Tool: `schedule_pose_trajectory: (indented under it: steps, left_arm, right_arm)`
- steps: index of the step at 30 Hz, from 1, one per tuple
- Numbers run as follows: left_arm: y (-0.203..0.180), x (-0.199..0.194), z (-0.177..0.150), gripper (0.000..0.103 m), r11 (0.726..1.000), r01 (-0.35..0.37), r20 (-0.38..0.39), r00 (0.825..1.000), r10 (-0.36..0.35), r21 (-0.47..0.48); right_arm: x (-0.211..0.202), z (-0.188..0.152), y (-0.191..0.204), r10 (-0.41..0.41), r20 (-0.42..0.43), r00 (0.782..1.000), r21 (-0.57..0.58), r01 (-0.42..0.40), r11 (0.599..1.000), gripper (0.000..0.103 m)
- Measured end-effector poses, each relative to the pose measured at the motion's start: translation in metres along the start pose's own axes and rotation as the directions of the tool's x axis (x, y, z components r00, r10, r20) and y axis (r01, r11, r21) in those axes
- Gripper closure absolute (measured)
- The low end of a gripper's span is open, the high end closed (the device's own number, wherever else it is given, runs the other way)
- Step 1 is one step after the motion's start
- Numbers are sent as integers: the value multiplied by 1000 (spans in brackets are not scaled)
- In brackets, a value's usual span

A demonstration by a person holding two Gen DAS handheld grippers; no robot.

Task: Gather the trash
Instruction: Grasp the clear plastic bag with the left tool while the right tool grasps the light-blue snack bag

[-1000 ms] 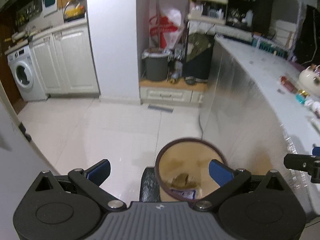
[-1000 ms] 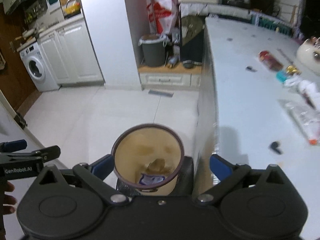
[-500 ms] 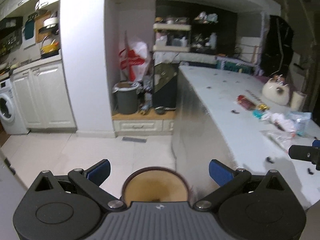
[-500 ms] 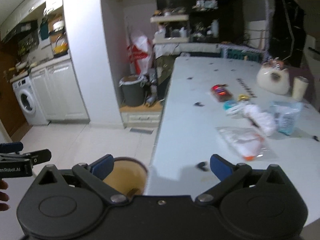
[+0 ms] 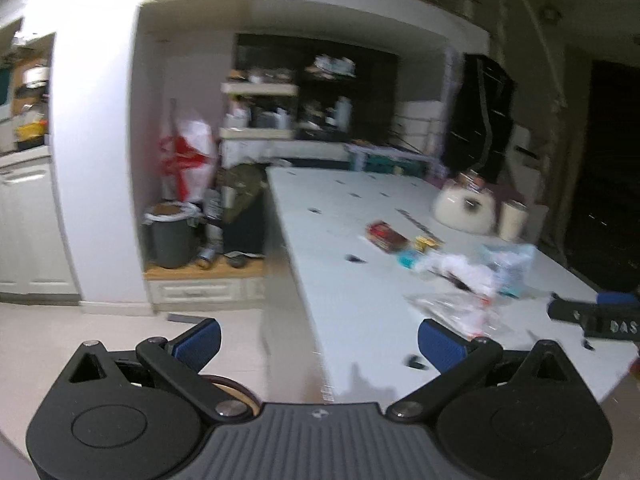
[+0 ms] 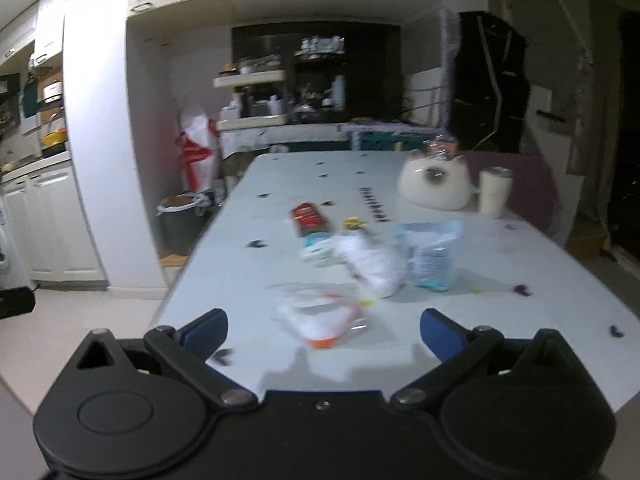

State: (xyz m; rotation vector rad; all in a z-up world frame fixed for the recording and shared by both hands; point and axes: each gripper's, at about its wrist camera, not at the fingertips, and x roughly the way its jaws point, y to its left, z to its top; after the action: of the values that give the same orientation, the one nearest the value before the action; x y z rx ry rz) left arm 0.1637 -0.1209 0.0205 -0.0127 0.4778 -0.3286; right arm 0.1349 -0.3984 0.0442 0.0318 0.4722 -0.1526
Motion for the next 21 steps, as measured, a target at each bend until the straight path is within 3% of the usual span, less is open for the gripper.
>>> schedule_pose_trajectory:
  steps: [6,12,17,21]
  left_arm:
    - [-45,38,-8,0,998,64,-59,996,-62,23]
    - [-82,74,-8,0,993,111,-85,991,-107,42]
    - [-109,115,-7,0,982,187,-146,971,-188,-25]
    - [-127,148,-5,0,976,179,-186,962,-200,-127]
  right_arm:
    - [19,-6,-41,-58,10,998,12,58,998,0]
    - [42,-9,-75,-59,-10,998,59,59,996,0]
    - [53,-14,-94,-97,6,995,84,96,992,0]
    - [60,-17,-116,-110,-5,994,133,109,985,0]
